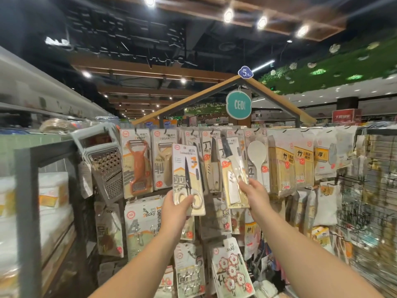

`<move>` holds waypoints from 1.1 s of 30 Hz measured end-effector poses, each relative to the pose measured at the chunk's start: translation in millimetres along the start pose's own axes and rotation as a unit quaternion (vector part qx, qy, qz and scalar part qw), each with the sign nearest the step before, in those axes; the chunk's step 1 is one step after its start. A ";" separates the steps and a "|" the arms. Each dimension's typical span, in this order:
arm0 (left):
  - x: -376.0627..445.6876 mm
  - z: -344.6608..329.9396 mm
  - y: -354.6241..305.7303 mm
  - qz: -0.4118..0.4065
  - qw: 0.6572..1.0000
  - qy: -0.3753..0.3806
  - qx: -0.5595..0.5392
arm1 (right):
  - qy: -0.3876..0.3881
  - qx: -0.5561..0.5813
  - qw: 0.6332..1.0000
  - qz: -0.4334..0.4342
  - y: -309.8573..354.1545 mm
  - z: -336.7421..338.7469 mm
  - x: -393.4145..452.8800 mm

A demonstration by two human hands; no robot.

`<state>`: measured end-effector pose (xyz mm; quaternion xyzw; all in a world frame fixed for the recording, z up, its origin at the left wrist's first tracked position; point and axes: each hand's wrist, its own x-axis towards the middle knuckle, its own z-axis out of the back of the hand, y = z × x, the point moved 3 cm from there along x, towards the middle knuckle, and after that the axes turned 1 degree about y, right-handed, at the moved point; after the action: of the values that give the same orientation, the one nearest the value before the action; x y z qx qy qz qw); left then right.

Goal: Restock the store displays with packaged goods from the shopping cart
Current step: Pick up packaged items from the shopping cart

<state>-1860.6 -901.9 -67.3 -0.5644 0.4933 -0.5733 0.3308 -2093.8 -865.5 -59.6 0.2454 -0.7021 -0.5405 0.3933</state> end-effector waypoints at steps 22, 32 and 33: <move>15.6 10.1 -24.8 -0.014 1.000 -0.010 -0.010 | 0.067 0.044 0.996 0.029 22.2 -42.1 27.1; 19.7 19.0 -34.2 -0.068 0.995 -0.068 -0.007 | 0.101 0.081 0.992 -0.003 8.1 -50.1 8.4; 22.6 19.7 -34.2 -0.074 0.995 -0.072 0.001 | 0.107 0.087 0.990 -0.012 5.9 -52.0 6.9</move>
<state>-1838.6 -916.8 -30.4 -0.6388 0.4246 -0.5546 0.3226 -2054.7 -898.6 -46.5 0.3431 -0.6975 -0.4525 0.4370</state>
